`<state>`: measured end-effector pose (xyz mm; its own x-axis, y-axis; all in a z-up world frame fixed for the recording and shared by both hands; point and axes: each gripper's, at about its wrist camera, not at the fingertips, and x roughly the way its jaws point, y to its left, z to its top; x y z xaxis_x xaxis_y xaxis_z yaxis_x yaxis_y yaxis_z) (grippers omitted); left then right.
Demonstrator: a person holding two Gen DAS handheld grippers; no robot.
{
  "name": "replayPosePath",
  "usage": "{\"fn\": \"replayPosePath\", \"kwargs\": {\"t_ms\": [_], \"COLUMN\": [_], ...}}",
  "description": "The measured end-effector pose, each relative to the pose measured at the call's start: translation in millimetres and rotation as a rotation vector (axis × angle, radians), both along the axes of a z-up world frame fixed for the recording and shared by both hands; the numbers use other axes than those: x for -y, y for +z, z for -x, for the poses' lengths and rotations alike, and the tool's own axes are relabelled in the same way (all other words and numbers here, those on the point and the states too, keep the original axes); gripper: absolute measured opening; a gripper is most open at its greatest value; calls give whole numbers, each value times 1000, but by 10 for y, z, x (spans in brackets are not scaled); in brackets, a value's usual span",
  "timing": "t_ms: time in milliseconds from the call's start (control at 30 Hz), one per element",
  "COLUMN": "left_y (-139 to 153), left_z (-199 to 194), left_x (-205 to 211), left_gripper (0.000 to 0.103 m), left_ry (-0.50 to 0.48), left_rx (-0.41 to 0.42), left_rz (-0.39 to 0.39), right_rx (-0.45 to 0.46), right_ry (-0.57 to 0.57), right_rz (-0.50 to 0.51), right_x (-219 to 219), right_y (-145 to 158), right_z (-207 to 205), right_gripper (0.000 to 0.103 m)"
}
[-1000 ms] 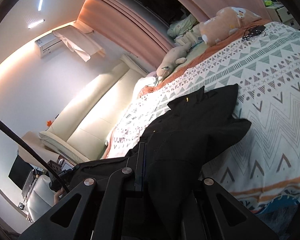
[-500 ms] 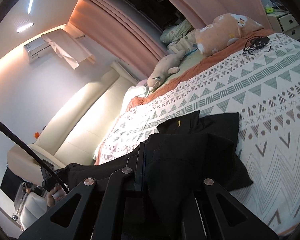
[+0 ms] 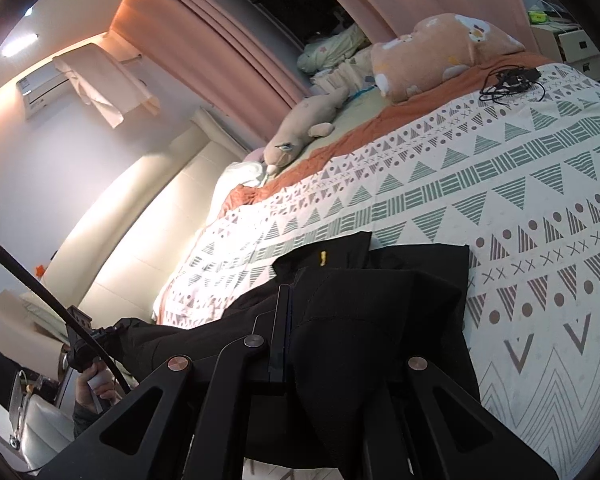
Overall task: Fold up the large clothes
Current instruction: 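Open both tools and release the folded jacket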
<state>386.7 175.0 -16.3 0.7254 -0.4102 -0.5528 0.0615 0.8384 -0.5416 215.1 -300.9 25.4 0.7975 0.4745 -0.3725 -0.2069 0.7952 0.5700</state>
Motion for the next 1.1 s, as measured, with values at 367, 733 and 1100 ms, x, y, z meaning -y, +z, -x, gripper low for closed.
{"fn": "replayPosePath", "kwargs": {"t_ms": [367, 733, 1100], "left_y": [-842, -1241, -921], "left_z": [-904, -1154, -710], "left_x": [122, 146, 55], "left_gripper": [5, 97, 103], "left_ry": [-31, 13, 55], "left_rx": [-197, -274, -179], "left_rz": [39, 78, 55], "right_rx": [-213, -278, -150], "right_ry": [-65, -144, -183], "right_rz": [-94, -77, 29], "right_x": [54, 77, 57], "right_y": [-597, -828, -399], "right_z": [-943, -1208, -587], "right_gripper": [4, 80, 80]}}
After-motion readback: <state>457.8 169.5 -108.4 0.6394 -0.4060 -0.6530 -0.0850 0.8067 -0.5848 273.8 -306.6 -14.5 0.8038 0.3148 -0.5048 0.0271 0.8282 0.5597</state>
